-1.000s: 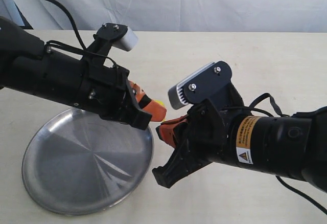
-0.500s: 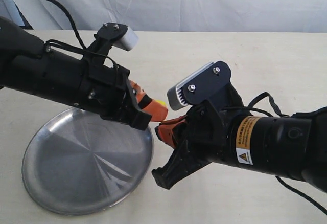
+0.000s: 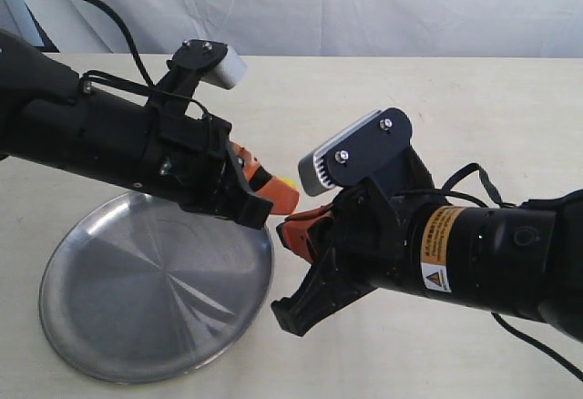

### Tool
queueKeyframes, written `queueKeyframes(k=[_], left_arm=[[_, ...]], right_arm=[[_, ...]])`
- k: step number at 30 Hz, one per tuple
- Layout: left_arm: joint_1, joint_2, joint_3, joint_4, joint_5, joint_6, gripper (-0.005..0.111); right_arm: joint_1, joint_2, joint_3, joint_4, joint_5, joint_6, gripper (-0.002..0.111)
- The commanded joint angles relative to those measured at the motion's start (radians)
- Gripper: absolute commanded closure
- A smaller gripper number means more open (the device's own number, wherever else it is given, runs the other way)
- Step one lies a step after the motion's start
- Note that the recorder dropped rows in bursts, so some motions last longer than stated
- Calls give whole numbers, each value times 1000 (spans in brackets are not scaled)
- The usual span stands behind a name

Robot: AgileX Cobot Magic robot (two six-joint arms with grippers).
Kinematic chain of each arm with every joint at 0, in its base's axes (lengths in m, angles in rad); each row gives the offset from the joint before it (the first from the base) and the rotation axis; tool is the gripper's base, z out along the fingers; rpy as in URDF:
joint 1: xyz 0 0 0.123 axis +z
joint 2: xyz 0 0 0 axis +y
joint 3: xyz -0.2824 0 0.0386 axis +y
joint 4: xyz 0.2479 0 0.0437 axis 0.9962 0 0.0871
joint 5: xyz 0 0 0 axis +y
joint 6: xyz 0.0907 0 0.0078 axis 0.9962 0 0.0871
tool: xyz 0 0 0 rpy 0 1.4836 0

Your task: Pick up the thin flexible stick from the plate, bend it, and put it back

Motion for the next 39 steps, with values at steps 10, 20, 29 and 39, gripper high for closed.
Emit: queueKeyframes(k=[10, 20, 29, 39], left_arm=[[-7, 1, -16, 73, -151, -137, 93], [37, -34, -16, 121, -169, -172, 52], [339, -104, -16, 295, -232, -414, 52], [372, -160, -16, 324, -218, -479, 106]], right_arm=[[17, 2, -5, -18, -14, -4, 109], [17, 2, -5, -18, 30, -4, 109], [17, 4, -5, 10, -33, 3, 109], [17, 289, -224, 27, -76, 3, 109]])
